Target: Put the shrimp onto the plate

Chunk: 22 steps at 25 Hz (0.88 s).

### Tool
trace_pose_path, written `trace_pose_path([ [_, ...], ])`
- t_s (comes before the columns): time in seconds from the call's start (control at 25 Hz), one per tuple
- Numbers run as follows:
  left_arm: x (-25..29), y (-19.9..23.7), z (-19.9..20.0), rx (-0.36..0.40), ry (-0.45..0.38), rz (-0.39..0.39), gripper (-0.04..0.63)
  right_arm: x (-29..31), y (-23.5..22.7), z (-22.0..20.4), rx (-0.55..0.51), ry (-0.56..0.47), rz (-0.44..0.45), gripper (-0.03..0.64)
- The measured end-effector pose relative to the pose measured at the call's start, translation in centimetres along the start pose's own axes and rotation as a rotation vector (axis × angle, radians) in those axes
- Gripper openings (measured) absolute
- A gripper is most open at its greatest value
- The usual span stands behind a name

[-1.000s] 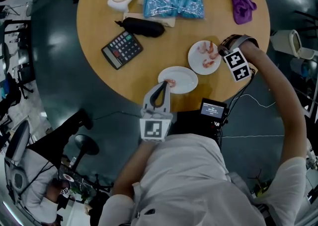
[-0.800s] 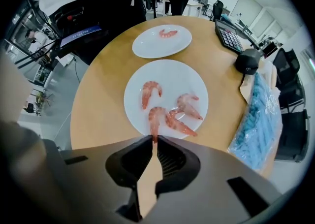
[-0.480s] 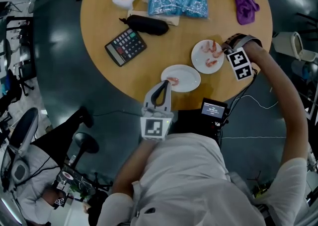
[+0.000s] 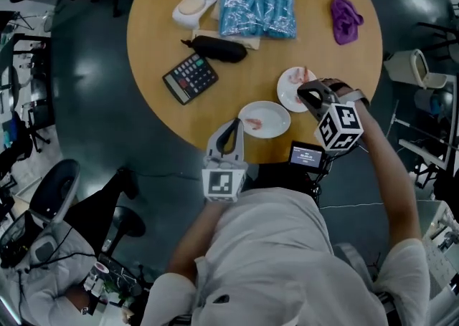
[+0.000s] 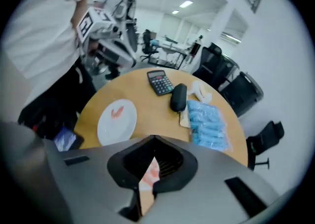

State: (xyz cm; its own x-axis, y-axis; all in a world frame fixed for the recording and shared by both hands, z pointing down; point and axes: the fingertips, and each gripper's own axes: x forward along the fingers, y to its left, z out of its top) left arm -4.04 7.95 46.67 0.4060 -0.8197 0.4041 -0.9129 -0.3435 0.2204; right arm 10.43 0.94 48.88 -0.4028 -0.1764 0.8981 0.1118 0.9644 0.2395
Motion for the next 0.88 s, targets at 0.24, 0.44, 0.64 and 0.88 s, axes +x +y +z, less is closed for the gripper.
trace_pose_path([
  [0.24, 0.1, 1.9, 0.6, -0.018, -0.014, -0.008, 0.008, 6.9, 7.7, 6.2, 0.363, -0.028, 0.119, 0.018],
  [0.44, -0.2, 2.9, 0.0, -0.004, 0.000, -0.032, 0.008, 10.8, 11.3, 7.5, 0.423, 0.040, 0.212, 0.106],
  [0.64, -0.3, 3.1, -1.5, 0.009, 0.041, -0.052, 0.008, 13.2, 11.9, 6.9, 0.419, 0.124, 0.221, 0.110],
  [0.88, -0.3, 2.5, -1.9, 0.012, 0.043, -0.072, 0.008, 14.2, 12.0, 6.0, 0.442, 0.153, 0.199, 0.078],
])
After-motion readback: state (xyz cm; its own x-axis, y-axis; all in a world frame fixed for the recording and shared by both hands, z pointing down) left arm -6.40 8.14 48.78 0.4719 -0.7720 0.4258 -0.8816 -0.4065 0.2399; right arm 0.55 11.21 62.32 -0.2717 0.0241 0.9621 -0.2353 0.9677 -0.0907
